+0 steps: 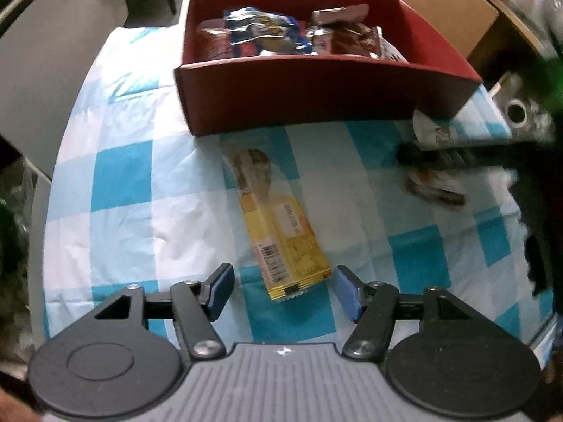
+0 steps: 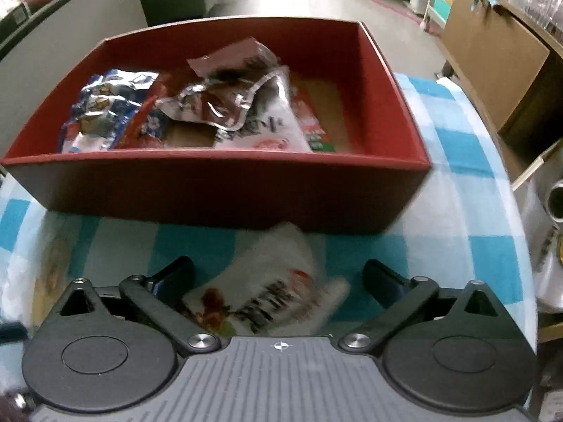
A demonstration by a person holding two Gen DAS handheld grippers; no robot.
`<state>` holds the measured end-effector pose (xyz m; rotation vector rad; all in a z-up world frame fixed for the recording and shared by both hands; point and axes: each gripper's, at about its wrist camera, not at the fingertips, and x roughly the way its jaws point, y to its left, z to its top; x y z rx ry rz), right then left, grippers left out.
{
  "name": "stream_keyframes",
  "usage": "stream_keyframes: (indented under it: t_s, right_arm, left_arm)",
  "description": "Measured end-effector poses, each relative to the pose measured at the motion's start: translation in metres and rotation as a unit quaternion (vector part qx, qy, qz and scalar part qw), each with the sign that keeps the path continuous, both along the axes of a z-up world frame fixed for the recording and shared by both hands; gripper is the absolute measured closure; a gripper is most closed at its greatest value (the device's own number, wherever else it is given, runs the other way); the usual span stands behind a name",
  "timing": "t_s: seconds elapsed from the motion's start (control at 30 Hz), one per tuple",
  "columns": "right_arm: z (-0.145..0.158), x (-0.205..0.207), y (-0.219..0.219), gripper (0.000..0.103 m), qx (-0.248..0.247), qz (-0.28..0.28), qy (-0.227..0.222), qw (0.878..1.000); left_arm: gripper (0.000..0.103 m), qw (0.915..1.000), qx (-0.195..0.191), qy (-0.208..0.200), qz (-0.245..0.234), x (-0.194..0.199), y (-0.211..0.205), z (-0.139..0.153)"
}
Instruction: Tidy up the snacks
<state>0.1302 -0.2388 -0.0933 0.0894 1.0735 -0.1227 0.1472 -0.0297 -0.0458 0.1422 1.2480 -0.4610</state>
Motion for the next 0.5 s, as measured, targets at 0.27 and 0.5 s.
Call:
stream_keyframes:
  t_s: [0.27, 0.5]
  right_arm:
    - [0.002, -0.064, -0.003, 0.006, -0.003, 0.017, 0.035, 0.999]
    - [0.018, -0.084, 0.003, 0.009, -0.012, 0.039, -0.001, 0.999]
  left_arm:
    - [0.04, 0.9989, -0.014, 0.026, 0.038, 0.005, 0.025, 0.004]
    - [0.031, 0.9876, -0.057, 0.038, 0.141, 0.01, 0.041, 0.003]
